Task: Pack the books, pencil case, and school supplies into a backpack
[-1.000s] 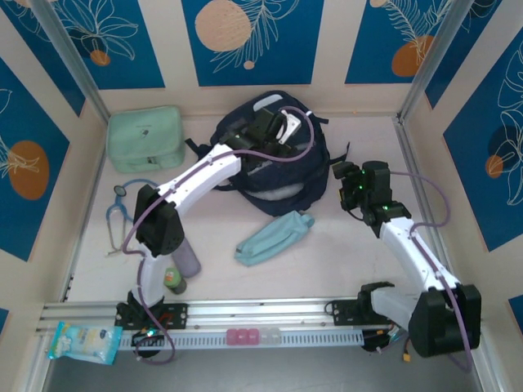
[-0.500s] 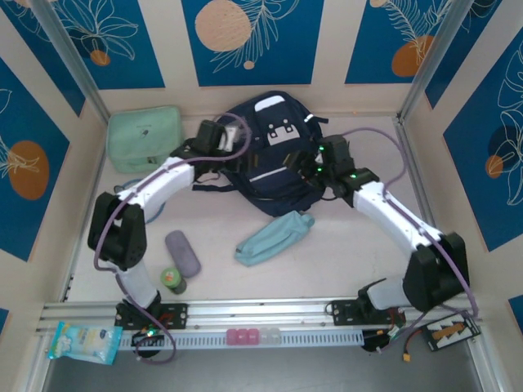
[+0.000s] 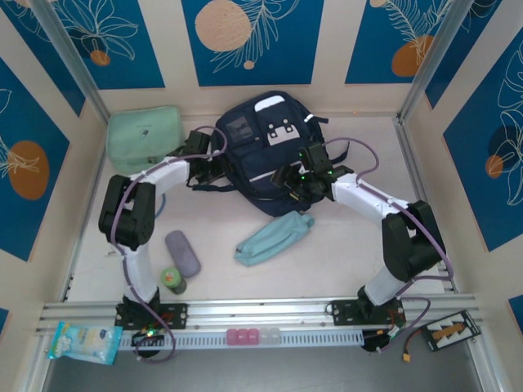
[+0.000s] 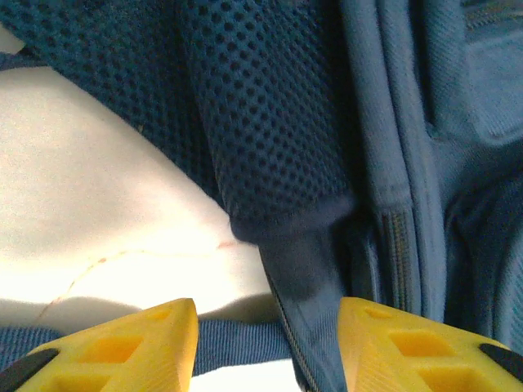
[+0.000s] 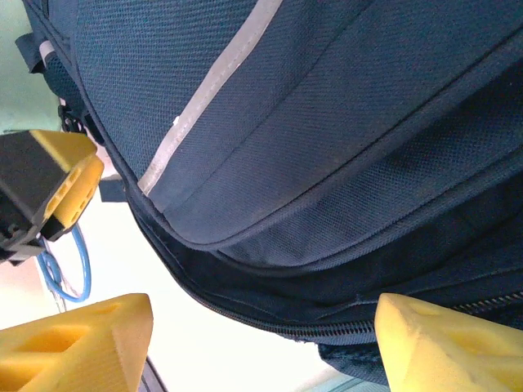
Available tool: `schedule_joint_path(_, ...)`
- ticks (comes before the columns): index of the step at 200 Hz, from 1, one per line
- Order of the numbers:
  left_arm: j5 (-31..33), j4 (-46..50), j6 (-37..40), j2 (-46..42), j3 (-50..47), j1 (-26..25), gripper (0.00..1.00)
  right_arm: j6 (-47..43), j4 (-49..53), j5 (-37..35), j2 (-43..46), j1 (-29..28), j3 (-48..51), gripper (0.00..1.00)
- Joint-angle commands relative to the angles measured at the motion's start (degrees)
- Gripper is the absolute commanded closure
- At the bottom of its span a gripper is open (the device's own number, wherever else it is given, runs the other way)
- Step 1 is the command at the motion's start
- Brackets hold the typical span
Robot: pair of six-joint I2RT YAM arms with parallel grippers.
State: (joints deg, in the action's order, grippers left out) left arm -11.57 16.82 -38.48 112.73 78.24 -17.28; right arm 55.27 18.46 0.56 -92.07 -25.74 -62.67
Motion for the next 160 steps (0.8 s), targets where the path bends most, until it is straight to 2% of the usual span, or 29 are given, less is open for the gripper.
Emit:
schedule_joint_path(1,-1.1,-1.4,-1.5,2.9,4.1,1.4,0.53,1.4,-0.2,1.9,-0.8,1.3,0.0,0.27)
schedule_joint_path(35,-3.7,-1.3,-2.6,7.3,8.2,2.4,0.53,1.3,-0.4,2.2,-1.6,2.7,0.7,0.28)
schedule_joint_path(51,-6.1,-2.5,-3.8,8.9,9.2,2.6,0.56,1.0,-0.4,1.9,-2.1,3.2,0.9,0.28)
schedule_joint_path(88,-8.6,-4.4,-6.0,11.0,9.7,2.6,0.71,0.5,-0.1,-0.3,-3.5,4.4,1.8,0.29)
schedule_joint_path(111,-9.1,-5.0,-6.0,10.4,9.2,2.7,0.86,-0.2,-0.7,-0.6,-4.7,5.4,2.3,0.29)
schedule_joint_path(126,-9.8,-6.0,-6.2,9.0,8.2,2.7,1.0,-1.1,-1.5,-1.0,-5.9,6.1,2.3,0.29)
schedule_joint_path(160,-11.5,-11.2,-9.8,2.8,3.5,2.5,1.0,-5.6,-6.4,1.1,-11.0,9.6,0.2,0.31)
